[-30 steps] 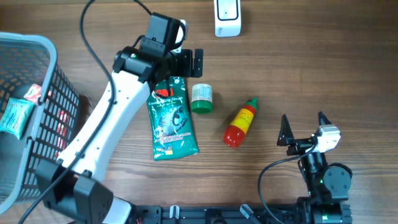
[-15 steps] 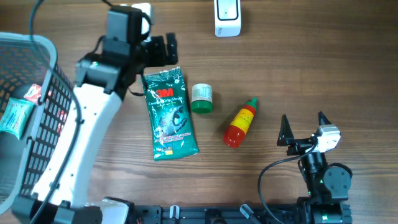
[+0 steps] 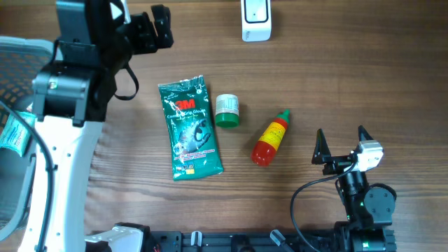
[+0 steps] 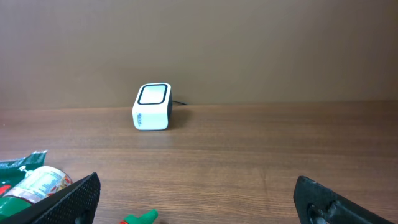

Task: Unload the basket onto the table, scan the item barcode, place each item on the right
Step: 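Return the left gripper to the basket and grasp the mint wipes pack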

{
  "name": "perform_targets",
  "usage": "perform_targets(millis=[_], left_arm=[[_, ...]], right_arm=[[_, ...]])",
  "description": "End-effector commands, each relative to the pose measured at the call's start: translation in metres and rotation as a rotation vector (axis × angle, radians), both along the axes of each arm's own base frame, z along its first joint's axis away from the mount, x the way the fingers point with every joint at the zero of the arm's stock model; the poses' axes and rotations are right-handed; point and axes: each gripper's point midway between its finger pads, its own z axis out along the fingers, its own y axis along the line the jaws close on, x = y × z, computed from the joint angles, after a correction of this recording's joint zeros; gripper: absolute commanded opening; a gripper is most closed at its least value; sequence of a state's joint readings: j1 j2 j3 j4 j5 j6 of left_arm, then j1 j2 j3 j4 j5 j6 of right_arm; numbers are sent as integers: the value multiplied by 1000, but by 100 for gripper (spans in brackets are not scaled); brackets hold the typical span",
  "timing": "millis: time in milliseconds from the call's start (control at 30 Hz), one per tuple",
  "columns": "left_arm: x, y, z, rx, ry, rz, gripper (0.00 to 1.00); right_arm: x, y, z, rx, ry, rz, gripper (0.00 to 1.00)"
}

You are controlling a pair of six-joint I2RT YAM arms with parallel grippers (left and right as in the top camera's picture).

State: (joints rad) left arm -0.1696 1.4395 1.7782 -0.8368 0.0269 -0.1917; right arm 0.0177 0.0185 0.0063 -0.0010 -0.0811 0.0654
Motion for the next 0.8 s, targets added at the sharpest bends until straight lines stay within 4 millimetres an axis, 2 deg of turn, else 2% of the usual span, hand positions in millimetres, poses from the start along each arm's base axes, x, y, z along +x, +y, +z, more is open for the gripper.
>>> perform_targets(millis=[0,67,167,267,333,400,500,633,767], left_arm=[[-7,17,46,32,-117,53,100],[-9,33,64,39,-158,112,100],[-12,67,86,19,-206,226,100],[-21,130,87,-114,-196,456,100],[-33,177,72,-232,-149,641,100],[-46,208,55,-317,-100,781,100],[-79,255,14,-476,22,1046,100],[-108,282,-27,-562,165,1241,99],[-117,302,-60,-619,235,1392,97]], right_arm=[[0,-2,0,-10,-3,-13,100],[0,-2,0,-10,-3,-13,100],[0,-2,0,-10,-3,-13,100],[0,-2,0,-10,-3,-13,100],[0,-2,0,-10,-3,-13,100],[0,-2,0,-10,-3,-13,100],[0,-2,0,-11,-3,-13,100],[0,-2,0,-10,-3,-13,100],[0,-2,0,-10,-3,-13,100]])
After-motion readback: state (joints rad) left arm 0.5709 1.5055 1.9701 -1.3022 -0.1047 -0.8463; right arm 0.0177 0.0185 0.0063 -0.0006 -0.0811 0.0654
